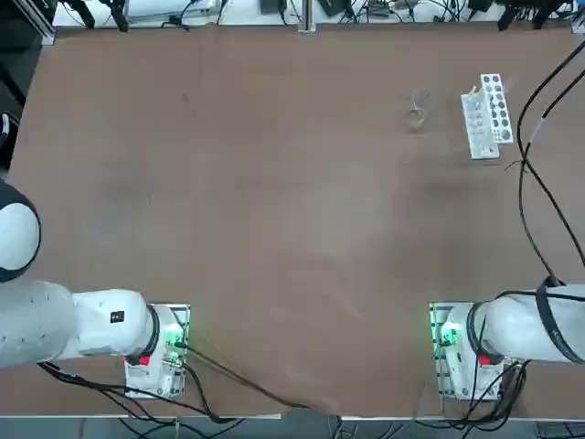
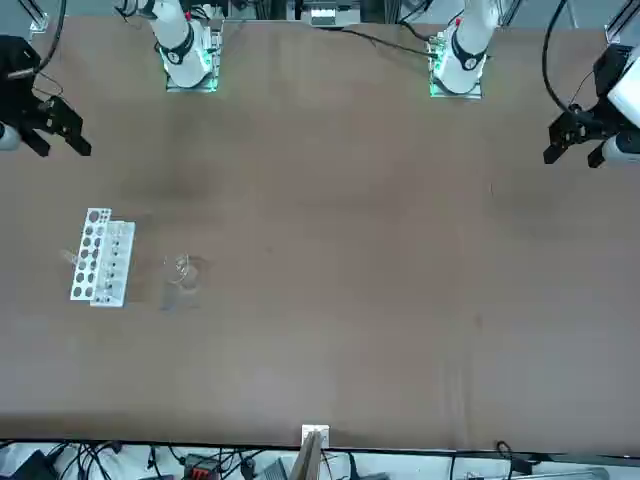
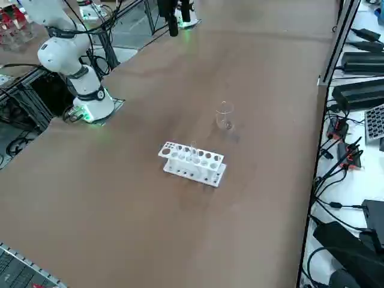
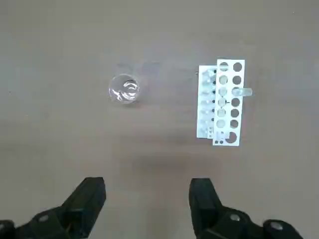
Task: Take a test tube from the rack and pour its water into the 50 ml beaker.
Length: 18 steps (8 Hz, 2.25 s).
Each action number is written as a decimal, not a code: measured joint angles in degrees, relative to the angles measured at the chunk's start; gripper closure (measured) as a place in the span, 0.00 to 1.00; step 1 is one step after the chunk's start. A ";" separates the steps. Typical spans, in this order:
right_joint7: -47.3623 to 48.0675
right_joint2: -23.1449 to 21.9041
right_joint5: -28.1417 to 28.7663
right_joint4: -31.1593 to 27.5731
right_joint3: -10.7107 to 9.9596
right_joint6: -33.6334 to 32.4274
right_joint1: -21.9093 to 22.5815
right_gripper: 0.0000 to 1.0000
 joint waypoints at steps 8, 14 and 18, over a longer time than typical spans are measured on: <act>16.79 6.09 -5.24 0.00 0.65 8.21 2.15 0.00; 54.74 22.02 -34.37 -0.41 0.87 13.55 10.38 0.00; 88.15 34.00 -51.77 -0.20 0.53 13.76 11.85 0.05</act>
